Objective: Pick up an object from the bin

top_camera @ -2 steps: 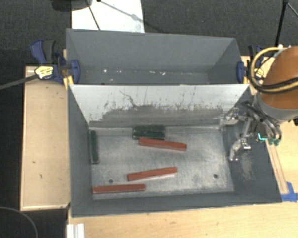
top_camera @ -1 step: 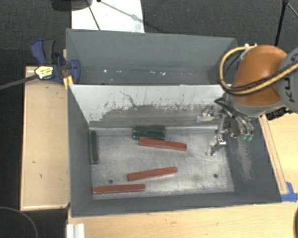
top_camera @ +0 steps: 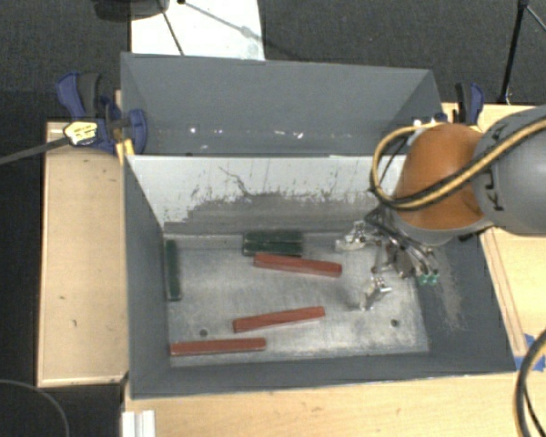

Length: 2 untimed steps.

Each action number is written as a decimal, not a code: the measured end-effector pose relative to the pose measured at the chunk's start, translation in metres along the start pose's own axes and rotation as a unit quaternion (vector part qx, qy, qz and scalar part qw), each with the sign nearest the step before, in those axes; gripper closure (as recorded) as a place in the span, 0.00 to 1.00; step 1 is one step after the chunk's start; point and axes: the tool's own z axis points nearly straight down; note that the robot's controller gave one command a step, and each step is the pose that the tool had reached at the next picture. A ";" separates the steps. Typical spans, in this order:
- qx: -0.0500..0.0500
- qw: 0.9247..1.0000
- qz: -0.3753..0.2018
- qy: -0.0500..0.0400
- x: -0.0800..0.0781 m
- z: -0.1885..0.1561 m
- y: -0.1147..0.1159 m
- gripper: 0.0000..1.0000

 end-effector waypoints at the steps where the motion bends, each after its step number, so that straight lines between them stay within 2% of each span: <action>1: 0.000 1.000 0.006 -0.003 -0.038 0.013 0.046 1.00; 2: 0.000 1.000 0.006 -0.003 -0.038 0.013 0.047 1.00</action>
Offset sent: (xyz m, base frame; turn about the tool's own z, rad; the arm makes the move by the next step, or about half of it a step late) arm 0.0000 0.0000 0.0000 0.0000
